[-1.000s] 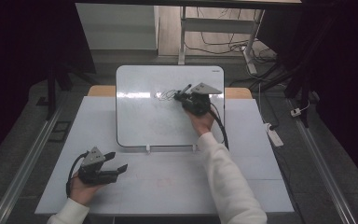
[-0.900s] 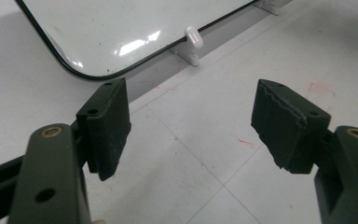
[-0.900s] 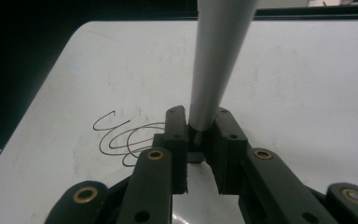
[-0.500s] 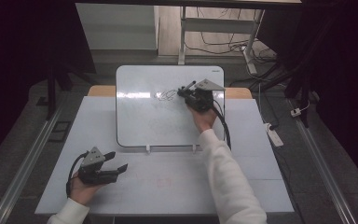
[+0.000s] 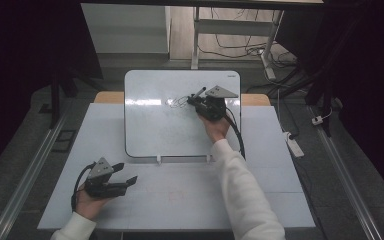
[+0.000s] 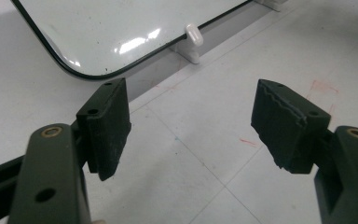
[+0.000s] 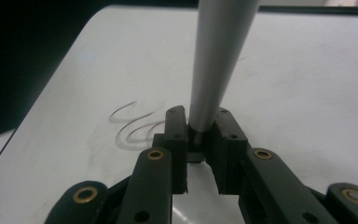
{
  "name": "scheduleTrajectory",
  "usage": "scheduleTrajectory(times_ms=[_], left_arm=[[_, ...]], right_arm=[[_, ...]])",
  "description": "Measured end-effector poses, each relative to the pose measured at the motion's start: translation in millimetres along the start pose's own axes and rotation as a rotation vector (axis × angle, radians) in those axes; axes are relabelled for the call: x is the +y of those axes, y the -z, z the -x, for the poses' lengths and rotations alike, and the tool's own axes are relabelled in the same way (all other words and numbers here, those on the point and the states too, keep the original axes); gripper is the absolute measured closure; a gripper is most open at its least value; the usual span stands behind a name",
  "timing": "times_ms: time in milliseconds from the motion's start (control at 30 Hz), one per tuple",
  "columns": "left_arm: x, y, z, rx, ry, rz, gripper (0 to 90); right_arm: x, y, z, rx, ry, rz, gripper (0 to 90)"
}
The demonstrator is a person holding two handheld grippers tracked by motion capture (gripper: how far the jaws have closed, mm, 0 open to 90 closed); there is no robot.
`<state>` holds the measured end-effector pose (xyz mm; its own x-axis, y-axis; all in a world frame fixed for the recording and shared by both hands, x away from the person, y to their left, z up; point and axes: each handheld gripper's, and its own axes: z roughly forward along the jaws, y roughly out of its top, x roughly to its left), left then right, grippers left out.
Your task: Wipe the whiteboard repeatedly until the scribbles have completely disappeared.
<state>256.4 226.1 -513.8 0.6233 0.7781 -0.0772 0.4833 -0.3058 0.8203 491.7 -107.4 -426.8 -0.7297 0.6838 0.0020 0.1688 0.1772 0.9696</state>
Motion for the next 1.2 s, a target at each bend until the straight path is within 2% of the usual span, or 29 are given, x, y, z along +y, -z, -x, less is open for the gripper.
scheduleTrajectory(times_ms=[67,100,167,233,267,367,433,467,567,600,633,733,767,833,933,967,1000,1100,1167,1200], left_arm=[[0.0,0.6,-0.3,0.001,0.002,0.006,28.7],[-0.1,0.2,-1.0,0.0,0.005,0.005,28.7],[-0.2,-1.3,-2.3,0.0,0.008,-0.001,28.7],[-0.3,-1.5,-2.0,0.001,0.007,-0.004,28.7],[-0.2,-1.0,-1.3,0.002,0.004,-0.003,28.7],[-0.2,0.5,-0.5,0.005,0.004,0.005,28.6],[-0.2,0.3,-0.8,0.005,0.005,0.006,28.7],[-0.1,-0.8,-1.7,0.003,0.006,0.002,28.7],[0.0,-1.4,-1.3,0.001,0.005,-0.001,28.7],[0.0,-1.0,-0.7,0.002,0.002,-0.001,28.7],[0.0,-0.5,-0.3,0.003,0.001,0.0,28.7],[0.0,0.3,-0.1,0.004,0.003,0.006,28.7],[0.0,0.1,-0.5,0.004,0.004,0.006,28.7],[-0.1,-0.7,-1.6,0.003,0.004,0.004,28.7],[-0.1,-1.7,-2.1,0.002,0.006,-0.001,28.7],[0.0,-1.5,-1.5,0.002,0.003,-0.001,28.7],[0.0,-1.0,-0.9,0.003,0.001,0.0,28.7],[0.1,0.0,-0.6,0.004,0.001,0.005,28.7],[0.1,-0.4,-1.1,0.004,0.003,0.005,28.7],[0.1,-1.3,-1.9,0.003,0.004,0.002,28.7]], right_arm=[[0.4,0.3,2.0,-0.016,-0.033,0.015,77.3],[-0.6,-0.6,-1.2,-0.011,-0.027,0.012,77.3],[-4.9,-4.8,-14.0,0.05,0.027,-0.028,77.3],[-6.5,-6.2,-19.6,0.063,0.074,-0.049,77.3],[-5.1,-6.3,-15.2,0.07,0.055,-0.043,77.3],[1.4,-1.2,3.1,0.001,-0.028,0.013,77.3],[2.5,0.2,5.0,-0.014,-0.037,0.017,77.3],[1.6,-0.4,0.1,-0.011,-0.019,0.007,77.3],[-4.7,-6.3,-17.3,0.081,0.065,-0.062,77.3],[-4.9,-6.8,-19.4,0.08,0.097,-0.068,77.2],[-2.6,-7.2,-16.3,0.08,0.097,-0.069,77.3],[5.8,-3.4,1.5,0.004,-0.001,-0.004,77.3],[6.9,-3.1,5.0,-0.002,-0.021,0.004,77.3],[5.0,-4.0,0.1,0.002,-0.015,-0.004,77.3],[-1.5,-9.6,-15.2,0.082,0.041,-0.053,77.2],[-1.3,-10.2,-16.9,0.078,0.06,-0.059,77.3],[0.5,-10.8,-14.2,0.081,0.06,-0.057,77.3],[7.4,-8.6,-1.3,0.013,-0.01,-0.001,77.3],[7.5,-9.7,-2.5,0.004,-0.029,0.004,77.3],[6.1,-11.5,-7.2,0.026,-0.019,-0.011,77.3]])
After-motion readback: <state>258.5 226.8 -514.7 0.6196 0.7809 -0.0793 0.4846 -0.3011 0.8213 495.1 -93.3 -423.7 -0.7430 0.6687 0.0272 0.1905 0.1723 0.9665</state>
